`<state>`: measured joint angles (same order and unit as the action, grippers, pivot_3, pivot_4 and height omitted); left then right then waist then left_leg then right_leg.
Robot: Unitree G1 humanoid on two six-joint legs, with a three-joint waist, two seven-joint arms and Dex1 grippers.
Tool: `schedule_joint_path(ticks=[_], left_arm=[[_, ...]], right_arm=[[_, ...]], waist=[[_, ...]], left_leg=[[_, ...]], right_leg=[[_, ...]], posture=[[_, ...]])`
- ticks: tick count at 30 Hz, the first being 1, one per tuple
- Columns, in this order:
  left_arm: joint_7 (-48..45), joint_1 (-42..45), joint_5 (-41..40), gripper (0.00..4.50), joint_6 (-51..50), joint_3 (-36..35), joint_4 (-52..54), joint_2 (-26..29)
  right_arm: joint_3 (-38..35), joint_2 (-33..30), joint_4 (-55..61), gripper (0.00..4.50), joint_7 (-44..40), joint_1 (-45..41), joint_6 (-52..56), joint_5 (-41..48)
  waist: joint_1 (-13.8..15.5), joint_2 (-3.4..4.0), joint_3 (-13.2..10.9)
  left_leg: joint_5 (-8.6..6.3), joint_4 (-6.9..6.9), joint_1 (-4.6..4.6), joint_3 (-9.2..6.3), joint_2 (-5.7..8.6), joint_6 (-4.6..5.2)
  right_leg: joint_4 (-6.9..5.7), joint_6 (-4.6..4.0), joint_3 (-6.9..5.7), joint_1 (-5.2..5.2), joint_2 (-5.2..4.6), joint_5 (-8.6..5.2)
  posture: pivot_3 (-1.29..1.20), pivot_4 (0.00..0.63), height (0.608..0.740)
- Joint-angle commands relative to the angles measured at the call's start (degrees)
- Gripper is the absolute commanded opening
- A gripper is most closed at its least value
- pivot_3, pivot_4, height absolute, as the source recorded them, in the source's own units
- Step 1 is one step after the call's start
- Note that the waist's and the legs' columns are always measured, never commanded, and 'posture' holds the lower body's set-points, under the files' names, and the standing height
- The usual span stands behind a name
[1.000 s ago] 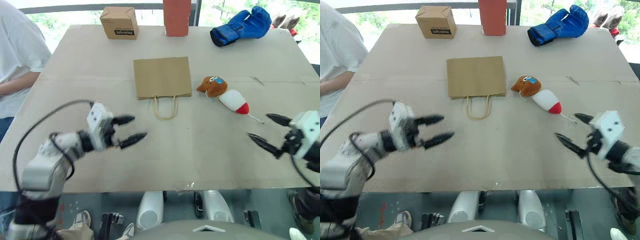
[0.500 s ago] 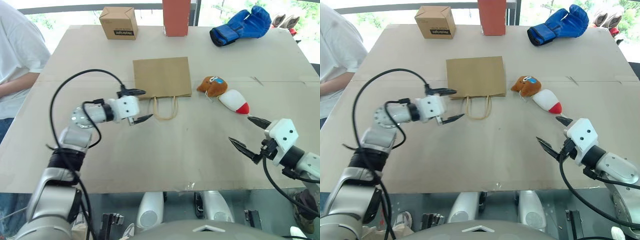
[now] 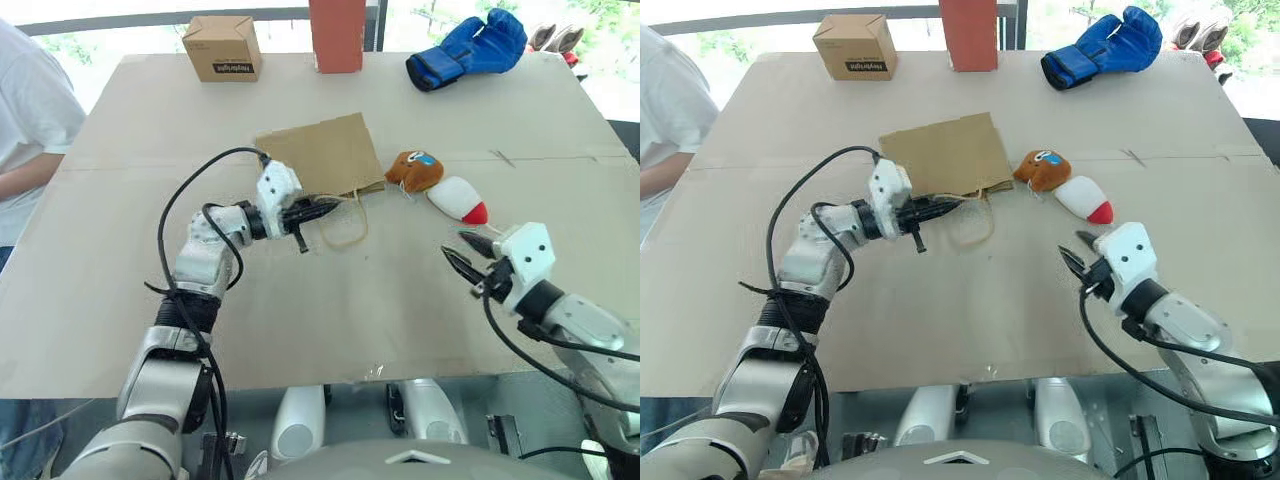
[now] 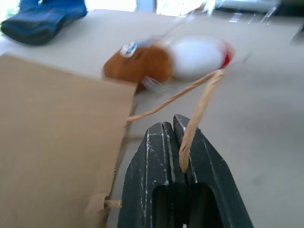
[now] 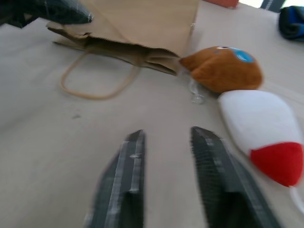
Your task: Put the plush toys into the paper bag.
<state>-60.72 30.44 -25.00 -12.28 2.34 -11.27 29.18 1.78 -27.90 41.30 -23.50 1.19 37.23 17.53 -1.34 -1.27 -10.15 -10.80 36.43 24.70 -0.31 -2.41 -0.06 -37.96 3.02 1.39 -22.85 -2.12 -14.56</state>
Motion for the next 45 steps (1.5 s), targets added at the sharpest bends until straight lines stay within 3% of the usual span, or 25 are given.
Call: schedule_joint_path(ticks=[1,4,8,14,18,22,29,45], left_arm=[[0.1,-2.7,-6.4,0.00,-8.5,-3.1,9.5,1.7],[3.6,-4.3,-10.1,0.00,-14.5,-5.7,14.4,1.7],[6.3,-3.8,-14.1,0.00,-20.4,-8.2,20.1,2.9],[10.0,-3.4,-17.1,0.00,-25.3,-9.7,25.0,3.3],[13.1,-3.4,-20.2,0.00,-27.8,-11.0,28.5,2.2],[19.6,0.1,-25.2,0.00,-31.1,-15.9,27.7,1.0],[29.4,8.9,-29.5,0.00,-32.1,-23.5,21.3,-0.2],[27.3,10.8,-27.0,0.00,-26.8,-24.6,17.1,2.4]], right_arm=[[6.7,2.3,-3.2,0.02,1.2,-6.8,-0.7,-3.5],[13.3,7.0,-11.7,0.02,1.6,-15.7,-2.1,-6.9],[19.8,14.8,-32.5,0.02,0.0,-27.9,-9.3,-11.3],[22.3,21.8,-55.3,0.02,-2.2,-37.1,-22.4,-16.0],[21.0,28.2,-73.5,0.02,1.2,-43.9,-32.0,-18.8],[20.0,32.7,-86.4,0.02,1.0,-45.3,-39.8,-19.9],[18.8,34.4,-90.3,0.02,-0.5,-43.7,-43.5,-21.3],[17.5,32.7,-86.0,0.02,-3.9,-39.3,-40.7,-22.4]], waist=[[-0.1,0.03,0.0],[-0.2,0.04,0.0],[0.2,-0.14,0.1],[0.6,-0.17,0.1],[0.2,-0.17,0.1],[-0.2,-0.18,0.1],[-0.9,-0.20,0.1],[-0.8,-0.22,0.1]], left_leg=[[0.00,0.00,-0.01,-0.05,-0.01,0.00],[0.01,0.02,-0.04,-0.12,-0.03,0.00],[0.01,0.03,-0.01,-0.16,-0.02,-0.01],[0.01,-0.01,0.03,-0.17,-0.01,-0.01],[0.02,-0.01,0.02,-0.15,0.00,-0.02],[0.02,-0.03,-0.04,-0.19,-0.03,-0.03],[0.02,-0.04,-0.19,-0.18,-0.03,-0.03],[0.00,-0.12,-0.19,-0.17,-0.02,-0.05]], right_leg=[[-0.03,0.00,-0.03,0.00,0.02,-0.01],[-0.03,0.00,-0.03,0.02,0.09,-0.01],[0.00,-0.03,-0.07,0.04,0.10,0.01],[0.03,-0.04,-0.06,0.03,0.11,0.03],[0.00,-0.05,-0.04,0.01,0.10,0.04],[-0.06,-0.05,-0.04,0.02,0.13,0.04],[-0.07,-0.04,-0.03,0.13,0.13,0.04],[-0.04,-0.05,-0.04,0.12,0.11,0.05]], posture=[[0.00,0.150,0.740],[0.00,0.150,0.740],[0.00,0.150,0.740],[0.00,0.150,0.740],[0.00,0.150,0.740],[0.00,0.150,0.740],[0.00,0.150,0.740],[0.00,0.150,0.740]])
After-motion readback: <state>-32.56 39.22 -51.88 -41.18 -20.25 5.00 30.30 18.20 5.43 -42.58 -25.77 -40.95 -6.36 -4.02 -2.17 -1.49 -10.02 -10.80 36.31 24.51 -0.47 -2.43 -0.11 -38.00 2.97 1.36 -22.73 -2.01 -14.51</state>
